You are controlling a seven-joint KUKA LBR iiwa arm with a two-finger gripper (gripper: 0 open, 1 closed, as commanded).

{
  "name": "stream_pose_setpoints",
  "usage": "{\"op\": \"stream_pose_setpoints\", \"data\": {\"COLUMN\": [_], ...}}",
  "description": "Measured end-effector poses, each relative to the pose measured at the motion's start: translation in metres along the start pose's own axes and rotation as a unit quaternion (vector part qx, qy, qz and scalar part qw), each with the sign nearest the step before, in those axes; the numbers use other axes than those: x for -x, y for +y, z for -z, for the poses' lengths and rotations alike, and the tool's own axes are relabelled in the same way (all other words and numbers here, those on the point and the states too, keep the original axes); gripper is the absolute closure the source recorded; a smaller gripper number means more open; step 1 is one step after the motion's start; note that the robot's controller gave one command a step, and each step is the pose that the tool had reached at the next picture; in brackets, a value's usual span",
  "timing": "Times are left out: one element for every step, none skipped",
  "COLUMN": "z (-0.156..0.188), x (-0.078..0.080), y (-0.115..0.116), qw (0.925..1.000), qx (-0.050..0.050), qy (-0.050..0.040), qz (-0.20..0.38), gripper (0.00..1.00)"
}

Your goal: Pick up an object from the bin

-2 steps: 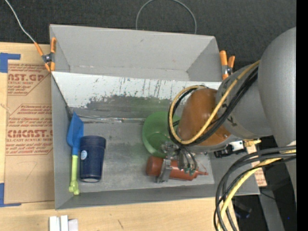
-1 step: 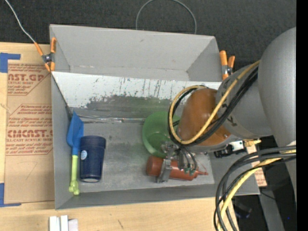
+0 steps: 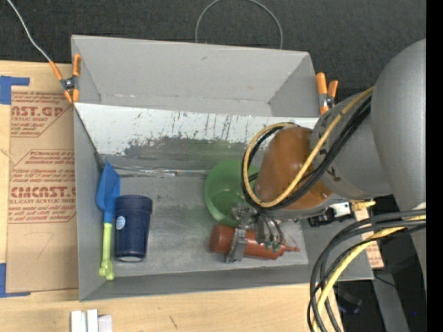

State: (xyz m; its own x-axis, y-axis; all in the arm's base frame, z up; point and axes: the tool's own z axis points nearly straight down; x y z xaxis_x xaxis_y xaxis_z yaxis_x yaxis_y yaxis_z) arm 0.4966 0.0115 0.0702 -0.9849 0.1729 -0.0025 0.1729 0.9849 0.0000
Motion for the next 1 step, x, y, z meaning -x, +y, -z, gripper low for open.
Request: {"op": "stream_pose_setpoints", "data": {"z": [0.0000], "x": [0.0000], "y": [0.0000], "qw": [1.0000], "qx": [0.000], "qy": [0.0000], "qz": [0.000], "gripper": [1.00]}}
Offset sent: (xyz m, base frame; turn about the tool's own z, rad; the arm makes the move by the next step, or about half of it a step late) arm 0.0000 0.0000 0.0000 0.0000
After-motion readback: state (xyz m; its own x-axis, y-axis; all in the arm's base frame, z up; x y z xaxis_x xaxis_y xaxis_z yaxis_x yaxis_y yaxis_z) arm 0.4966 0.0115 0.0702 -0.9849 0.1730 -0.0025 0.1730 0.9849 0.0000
